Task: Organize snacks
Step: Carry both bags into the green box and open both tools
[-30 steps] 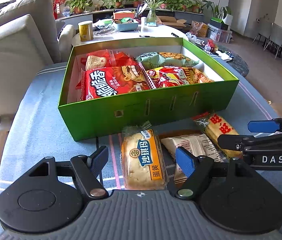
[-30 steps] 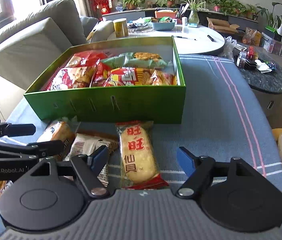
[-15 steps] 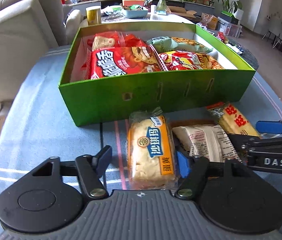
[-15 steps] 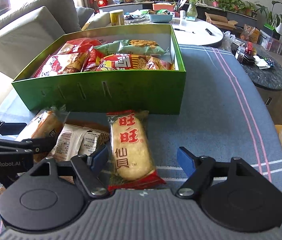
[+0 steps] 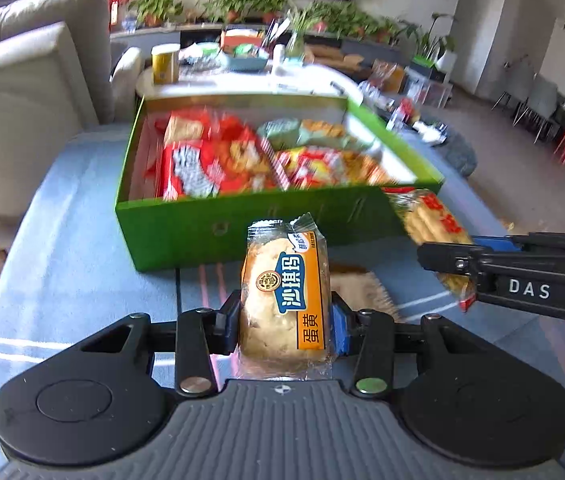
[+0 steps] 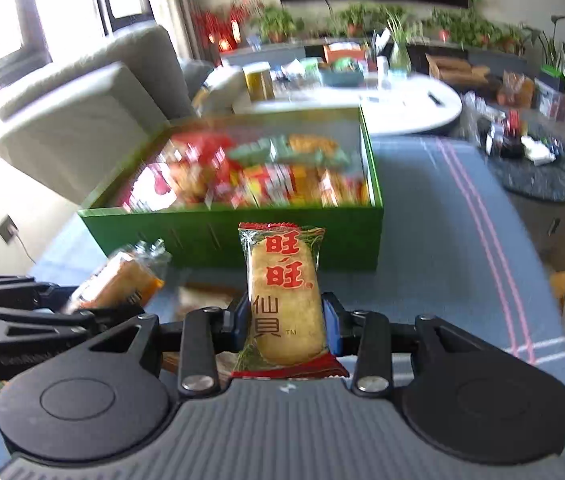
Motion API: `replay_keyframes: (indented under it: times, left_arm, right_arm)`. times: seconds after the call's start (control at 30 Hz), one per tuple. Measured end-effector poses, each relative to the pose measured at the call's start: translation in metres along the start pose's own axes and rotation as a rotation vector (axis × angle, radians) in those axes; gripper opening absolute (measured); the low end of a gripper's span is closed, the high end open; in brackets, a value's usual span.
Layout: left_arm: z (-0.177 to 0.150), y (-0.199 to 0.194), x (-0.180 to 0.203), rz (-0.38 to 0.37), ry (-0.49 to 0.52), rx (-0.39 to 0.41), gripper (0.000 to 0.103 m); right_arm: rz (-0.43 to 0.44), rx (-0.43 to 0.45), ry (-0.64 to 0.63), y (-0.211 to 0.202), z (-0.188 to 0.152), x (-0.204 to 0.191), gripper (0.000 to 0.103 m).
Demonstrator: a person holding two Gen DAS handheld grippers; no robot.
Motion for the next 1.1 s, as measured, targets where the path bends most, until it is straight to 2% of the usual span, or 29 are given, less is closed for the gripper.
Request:
replay_keyframes:
  times: [0.13,0.33,0.57,1.1]
  left_arm:
    - [0.018,-0.013,0.01,-0.034,0.0,0.045,0.04]
    - [0.05,-0.01,0.018,0.022,0.048,0.11,0.04]
    - [0.073,0.005,0.019,0.03,0.052,0.139,0.04]
    - [0.107,0.045,0.017,0.05,0.079,0.159,0.04]
  right_arm:
    - [0.034,0.051,-0.002,-0.012,0.018,-0.009,0.076]
    - [0.02,0.104,0.004,-0.01,0.048,-0.013,0.076]
    - [-0.004,0.132,0.023,-0.002,0.072,-0.005,0.076]
    - [-0.003,0.14,0.099,0.024,0.094,0.013,0.076]
Point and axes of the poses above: each gripper's, at about its wrist camera, not at the fingertips, and y roughly the way its jaws point, x to its right, z to its top, the point moved 7 cm from there along y, roughly the way its jaws point, and after that the axes turned 1 degree about -y, right-handed, at the moved point
